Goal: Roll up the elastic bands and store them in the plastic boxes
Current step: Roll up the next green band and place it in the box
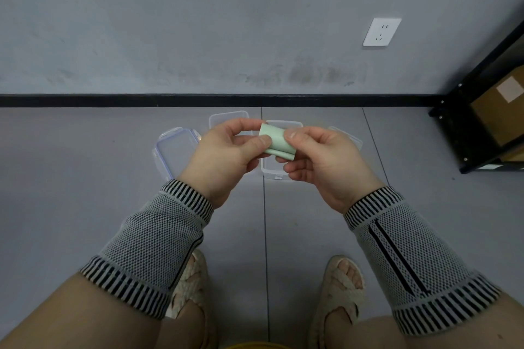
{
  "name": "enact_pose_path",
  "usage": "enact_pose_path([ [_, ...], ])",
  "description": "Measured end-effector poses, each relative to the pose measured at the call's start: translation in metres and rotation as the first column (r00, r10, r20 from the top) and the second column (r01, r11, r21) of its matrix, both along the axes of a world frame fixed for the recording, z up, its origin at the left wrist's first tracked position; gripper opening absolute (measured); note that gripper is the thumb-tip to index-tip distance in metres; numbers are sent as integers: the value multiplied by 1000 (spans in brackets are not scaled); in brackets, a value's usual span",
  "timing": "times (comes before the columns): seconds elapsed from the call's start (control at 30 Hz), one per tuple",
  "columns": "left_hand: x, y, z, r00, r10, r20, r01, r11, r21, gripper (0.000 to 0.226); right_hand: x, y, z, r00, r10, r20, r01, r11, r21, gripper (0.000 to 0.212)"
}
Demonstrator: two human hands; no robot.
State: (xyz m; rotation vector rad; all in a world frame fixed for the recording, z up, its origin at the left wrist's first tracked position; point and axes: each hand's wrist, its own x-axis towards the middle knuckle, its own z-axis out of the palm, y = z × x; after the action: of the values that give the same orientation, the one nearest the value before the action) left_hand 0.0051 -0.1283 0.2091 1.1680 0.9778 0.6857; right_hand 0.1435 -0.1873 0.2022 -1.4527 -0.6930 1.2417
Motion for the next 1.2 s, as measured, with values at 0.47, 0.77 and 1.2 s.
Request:
enact_pose_path([
  [0.47,-1,1,1,1000,-17,-13,16,994,-110,16,2,-1,-1,997,-26,-77,37,989,142,20],
  [0.77,-3,4,0,1000,-4,14,6,994,-108,19,-1,-1,-2,1000,-13,29,8,986,168,21],
  [1.2,-3,4,0,999,-26,44,29,997,-69,28,3,-4,3,997,12,79,-23,989,143,18],
])
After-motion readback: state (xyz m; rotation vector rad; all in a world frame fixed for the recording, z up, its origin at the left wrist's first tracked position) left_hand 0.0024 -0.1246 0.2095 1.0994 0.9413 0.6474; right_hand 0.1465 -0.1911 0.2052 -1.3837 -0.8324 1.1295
